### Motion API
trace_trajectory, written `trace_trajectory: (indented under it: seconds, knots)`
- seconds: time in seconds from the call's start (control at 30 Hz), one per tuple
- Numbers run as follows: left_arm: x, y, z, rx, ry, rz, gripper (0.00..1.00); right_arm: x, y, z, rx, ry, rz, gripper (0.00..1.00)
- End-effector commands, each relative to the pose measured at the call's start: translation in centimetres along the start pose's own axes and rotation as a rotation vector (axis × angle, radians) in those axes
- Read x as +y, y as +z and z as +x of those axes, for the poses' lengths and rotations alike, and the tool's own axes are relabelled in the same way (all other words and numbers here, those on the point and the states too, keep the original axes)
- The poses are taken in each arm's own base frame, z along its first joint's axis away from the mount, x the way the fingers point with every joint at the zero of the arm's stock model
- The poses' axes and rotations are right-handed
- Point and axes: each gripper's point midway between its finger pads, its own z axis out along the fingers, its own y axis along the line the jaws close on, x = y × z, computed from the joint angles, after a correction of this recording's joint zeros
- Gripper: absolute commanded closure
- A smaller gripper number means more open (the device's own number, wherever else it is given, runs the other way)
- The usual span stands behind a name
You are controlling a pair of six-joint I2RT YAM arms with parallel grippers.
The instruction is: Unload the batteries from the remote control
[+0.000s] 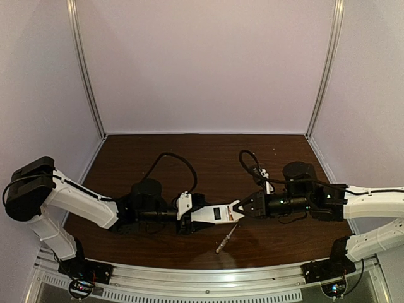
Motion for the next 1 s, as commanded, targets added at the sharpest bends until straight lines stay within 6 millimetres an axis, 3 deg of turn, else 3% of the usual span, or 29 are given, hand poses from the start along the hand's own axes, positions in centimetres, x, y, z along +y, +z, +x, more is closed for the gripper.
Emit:
trace_trajectory:
  seconds: [0.0,0.5,0.57,0.7,0.97]
  knots:
    - [0.4,-0.1,-0.8,-0.047,0.006,-0.029,1.0,0.8,-0.4,0.0,-0.004,-0.018,-0.024,1.0]
    - [0.4,-0.6,-0.5,-0.039,-0.012,-0.042,1.0,1.3,-0.7,-0.8,-0.033,-0.034,-0.021,1.0]
    - [0.4,-0.7,-0.5,-0.039,-0.013,-0.044,1.0,0.0,-1.2,-1.7,-0.078,-0.038,0.071,1.0]
    - [0.4,-0.8,-0.4,-0.039,-0.014,-0.045,1.0,-4.5,-3.1,-3.6,-0.18,-0.041,0.366,1.0]
    - [0.4,-0.9,-0.3,-0.037,-0.016,-0.053,1.0,-11.1,-5.7,-3.7,-0.212,-0.051,0.768,1.0]
